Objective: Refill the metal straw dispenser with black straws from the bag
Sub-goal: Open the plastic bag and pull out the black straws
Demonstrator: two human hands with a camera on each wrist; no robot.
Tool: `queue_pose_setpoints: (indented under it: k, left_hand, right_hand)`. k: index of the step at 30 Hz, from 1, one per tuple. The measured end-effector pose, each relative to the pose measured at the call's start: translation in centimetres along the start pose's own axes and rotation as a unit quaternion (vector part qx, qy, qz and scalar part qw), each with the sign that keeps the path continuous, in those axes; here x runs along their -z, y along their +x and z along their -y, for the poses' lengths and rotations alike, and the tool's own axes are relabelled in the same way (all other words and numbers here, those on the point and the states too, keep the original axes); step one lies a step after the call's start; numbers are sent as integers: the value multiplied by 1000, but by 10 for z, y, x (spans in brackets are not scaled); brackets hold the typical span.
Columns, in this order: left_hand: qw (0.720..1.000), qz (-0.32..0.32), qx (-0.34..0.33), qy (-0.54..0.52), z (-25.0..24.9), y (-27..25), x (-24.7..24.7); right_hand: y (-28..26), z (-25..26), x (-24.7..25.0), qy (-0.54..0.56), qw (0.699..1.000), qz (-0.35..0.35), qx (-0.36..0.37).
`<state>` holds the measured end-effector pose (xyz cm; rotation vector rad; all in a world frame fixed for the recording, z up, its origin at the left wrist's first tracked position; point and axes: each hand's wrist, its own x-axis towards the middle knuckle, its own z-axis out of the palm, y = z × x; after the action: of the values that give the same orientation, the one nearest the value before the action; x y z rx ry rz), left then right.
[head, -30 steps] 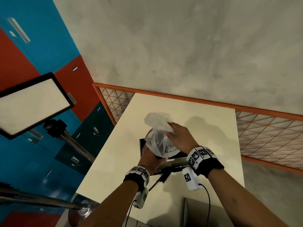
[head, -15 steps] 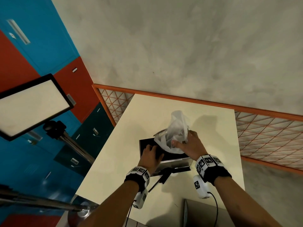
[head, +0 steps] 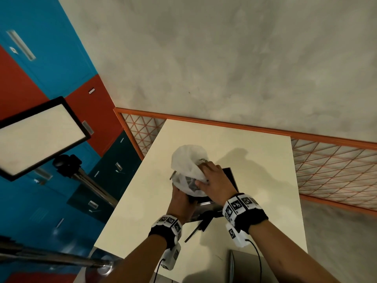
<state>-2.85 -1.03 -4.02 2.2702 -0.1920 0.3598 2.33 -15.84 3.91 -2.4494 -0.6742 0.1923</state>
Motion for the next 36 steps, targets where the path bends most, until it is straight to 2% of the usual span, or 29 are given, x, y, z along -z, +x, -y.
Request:
queue_pose_setpoints:
  k: [2,6,9,12,13,16,20,22,28,33,36]
  left_hand:
    - [1000,1,-11,-2,9,-5,0]
    - [998,-8,51,-23,11,-2,-4]
    - [996,43,77,30,19,-2,-10]
    - [981,66,182,25,28,1,-9]
    - [980,64,189,11,27,3,-9]
    - [983,75,166,2,21,11,-11]
    - [979,114,151,78,21,12,-16]
    - [977,128,153,76,23,8,-17]
    - [985,81,149,39,31,0,-11]
    - [984,94,146,29,31,-3,-7]
    - [982,101,154,28,29,-1,-6]
  right_hand:
    - [2,3,1,20,1000,0,19]
    - [3,14,3,113,990,-1,79]
    - [4,16,5,153,986,4,66]
    - [7,11,10,151,987,-18,49]
    - [7,9,12,151,987,-27,37]
    - [8,-3,19,143,988,-52,-15]
    - [7,-26,27,126,988,-61,-70]
    - [5,-32,34,126,986,-68,-88]
    - [3,-39,56,145,973,-131,-124]
    - [3,-45,64,180,962,-129,-162]
    - [4,-46,69,187,957,-151,-164]
